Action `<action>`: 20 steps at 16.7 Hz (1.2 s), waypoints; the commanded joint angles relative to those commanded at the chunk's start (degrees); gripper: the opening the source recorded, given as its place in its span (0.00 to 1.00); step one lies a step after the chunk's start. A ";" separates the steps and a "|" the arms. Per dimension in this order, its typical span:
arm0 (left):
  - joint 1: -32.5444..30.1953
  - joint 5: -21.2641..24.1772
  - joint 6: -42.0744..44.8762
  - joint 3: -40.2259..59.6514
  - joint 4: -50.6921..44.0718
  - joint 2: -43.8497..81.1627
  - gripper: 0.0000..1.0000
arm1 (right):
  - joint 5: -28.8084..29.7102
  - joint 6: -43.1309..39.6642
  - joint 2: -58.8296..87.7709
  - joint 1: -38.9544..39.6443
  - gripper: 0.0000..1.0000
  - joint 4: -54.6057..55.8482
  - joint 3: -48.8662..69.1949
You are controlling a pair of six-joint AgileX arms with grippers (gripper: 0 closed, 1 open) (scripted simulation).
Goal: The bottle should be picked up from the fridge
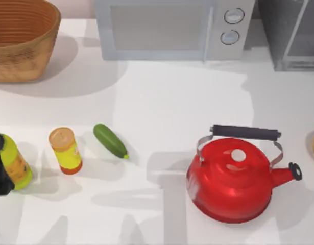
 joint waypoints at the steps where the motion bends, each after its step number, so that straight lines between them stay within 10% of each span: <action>1: 0.00 0.00 0.00 0.00 0.00 0.00 1.00 | 0.00 0.00 -0.20 0.01 0.00 -0.19 0.04; 20: 0.00 0.00 0.00 0.00 0.00 0.00 1.00 | -1.93 0.17 -17.58 -1.92 0.00 -3.22 -15.66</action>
